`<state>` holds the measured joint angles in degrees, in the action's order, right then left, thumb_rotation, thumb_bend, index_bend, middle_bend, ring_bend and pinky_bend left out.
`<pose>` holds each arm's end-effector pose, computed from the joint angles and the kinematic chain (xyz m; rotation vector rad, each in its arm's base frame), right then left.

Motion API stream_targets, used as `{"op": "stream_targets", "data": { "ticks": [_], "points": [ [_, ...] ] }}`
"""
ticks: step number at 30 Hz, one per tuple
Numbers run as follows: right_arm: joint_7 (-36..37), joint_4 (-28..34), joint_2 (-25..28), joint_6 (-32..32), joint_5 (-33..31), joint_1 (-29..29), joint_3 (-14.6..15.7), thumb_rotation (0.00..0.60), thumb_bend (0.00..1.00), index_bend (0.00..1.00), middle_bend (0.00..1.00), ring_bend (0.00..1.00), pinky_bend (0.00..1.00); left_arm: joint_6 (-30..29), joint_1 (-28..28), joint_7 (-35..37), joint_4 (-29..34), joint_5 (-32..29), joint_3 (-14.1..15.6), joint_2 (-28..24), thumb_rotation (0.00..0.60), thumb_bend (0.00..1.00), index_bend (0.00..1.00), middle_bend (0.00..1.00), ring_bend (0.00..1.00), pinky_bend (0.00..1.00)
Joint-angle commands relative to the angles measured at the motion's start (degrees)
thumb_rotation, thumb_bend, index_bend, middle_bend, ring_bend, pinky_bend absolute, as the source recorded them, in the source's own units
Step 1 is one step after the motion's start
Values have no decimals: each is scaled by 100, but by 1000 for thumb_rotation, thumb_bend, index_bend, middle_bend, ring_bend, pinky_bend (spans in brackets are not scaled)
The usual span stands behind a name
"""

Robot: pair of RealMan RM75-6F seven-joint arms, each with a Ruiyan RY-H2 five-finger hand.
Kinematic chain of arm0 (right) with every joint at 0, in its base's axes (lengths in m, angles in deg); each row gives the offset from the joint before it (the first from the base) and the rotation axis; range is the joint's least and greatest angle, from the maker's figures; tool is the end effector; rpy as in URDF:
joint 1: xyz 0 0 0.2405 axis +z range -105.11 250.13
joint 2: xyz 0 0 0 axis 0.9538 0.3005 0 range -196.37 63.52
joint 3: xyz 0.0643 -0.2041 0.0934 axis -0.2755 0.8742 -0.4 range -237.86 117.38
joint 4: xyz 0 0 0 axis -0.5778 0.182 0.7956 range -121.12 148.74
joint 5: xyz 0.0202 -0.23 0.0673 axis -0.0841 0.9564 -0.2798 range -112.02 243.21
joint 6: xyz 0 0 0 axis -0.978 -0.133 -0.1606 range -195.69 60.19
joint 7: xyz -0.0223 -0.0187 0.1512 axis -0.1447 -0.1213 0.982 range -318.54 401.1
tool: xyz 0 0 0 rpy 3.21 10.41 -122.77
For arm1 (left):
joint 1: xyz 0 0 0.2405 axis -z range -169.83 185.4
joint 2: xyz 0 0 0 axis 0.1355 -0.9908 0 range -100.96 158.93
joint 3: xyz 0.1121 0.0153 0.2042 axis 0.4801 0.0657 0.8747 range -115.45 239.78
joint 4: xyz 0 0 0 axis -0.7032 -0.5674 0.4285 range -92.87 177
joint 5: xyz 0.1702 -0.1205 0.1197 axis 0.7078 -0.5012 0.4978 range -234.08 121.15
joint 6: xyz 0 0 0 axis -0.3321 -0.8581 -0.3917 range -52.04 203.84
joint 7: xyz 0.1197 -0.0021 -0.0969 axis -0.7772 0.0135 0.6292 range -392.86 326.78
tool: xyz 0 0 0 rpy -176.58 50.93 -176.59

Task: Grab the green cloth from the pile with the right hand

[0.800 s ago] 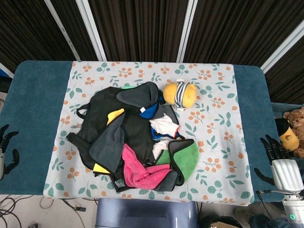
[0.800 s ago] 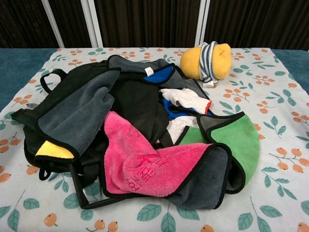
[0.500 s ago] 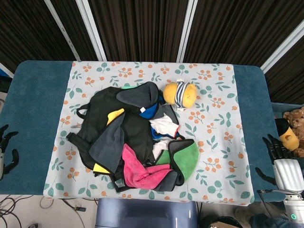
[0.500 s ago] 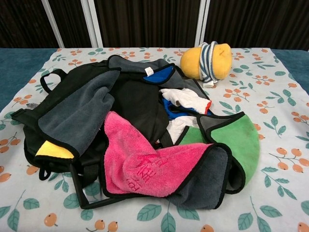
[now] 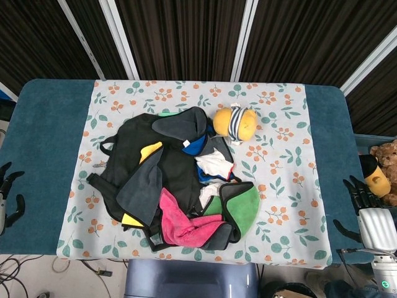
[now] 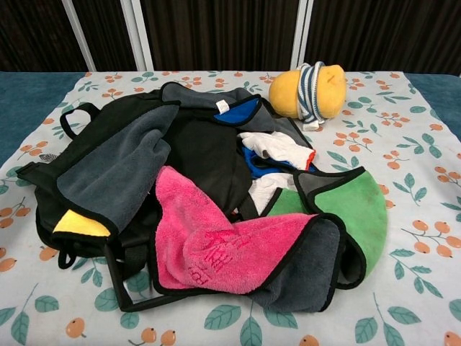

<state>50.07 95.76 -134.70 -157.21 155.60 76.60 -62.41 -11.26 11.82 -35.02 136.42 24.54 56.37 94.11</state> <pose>-0.3224 -0.1864 0.1225 1.3832 -0.8710 1.0064 -0.3011 0.1980 0.1299 -1.2508 -0.9004 -0.9212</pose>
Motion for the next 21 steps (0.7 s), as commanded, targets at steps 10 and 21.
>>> {"op": "stream_targets", "data": {
  "ticks": [10, 21],
  "points": [
    [439, 133, 226, 265, 368, 161, 193, 600, 266, 0, 19, 90, 217, -41, -15, 21, -3, -54, -38, 31, 600, 594, 216, 57, 106, 0],
    [870, 1150, 1153, 2185, 568, 1572, 50, 600, 257, 0, 77, 93, 217, -41, -29, 29, 54, -52, -25, 26, 600, 594, 216, 57, 106, 0]
  ]
}}
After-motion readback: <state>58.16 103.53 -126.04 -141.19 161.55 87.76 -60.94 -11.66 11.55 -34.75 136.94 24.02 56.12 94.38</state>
